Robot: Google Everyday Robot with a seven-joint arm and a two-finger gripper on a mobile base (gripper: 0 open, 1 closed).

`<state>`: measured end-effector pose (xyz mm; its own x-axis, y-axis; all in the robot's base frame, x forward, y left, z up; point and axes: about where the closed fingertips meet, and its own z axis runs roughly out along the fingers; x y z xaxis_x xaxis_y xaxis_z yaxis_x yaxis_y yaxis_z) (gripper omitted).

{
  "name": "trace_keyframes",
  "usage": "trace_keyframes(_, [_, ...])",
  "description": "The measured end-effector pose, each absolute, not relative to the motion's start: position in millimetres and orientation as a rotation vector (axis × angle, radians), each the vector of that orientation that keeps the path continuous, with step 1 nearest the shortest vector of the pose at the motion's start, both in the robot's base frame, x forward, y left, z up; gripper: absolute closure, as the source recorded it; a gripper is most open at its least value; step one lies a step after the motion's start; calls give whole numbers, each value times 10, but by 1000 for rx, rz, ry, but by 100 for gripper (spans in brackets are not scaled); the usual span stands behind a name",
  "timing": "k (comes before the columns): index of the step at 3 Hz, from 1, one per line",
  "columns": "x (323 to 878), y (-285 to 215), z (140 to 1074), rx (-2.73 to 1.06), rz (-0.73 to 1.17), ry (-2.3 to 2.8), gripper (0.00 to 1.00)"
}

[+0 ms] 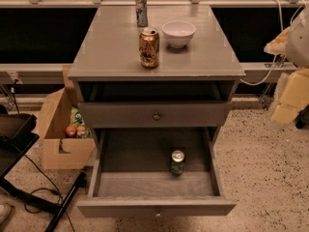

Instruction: Pick green can from middle drawer and place on counter

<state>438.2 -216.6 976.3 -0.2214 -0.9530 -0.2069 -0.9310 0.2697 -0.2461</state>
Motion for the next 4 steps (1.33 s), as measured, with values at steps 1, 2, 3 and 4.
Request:
trace_keyframes(1, [4382,-2166,9763,-1724,-99,2231,0])
trace_keyframes(2, [4406,-2149,9601,-1679,0,2191,0])
trace_keyframes(3, [4467,-2063,8936,-1605,229,2095,0])
trace_keyframes(4, [4445,-1849,8207,-1514,437,1968,0])
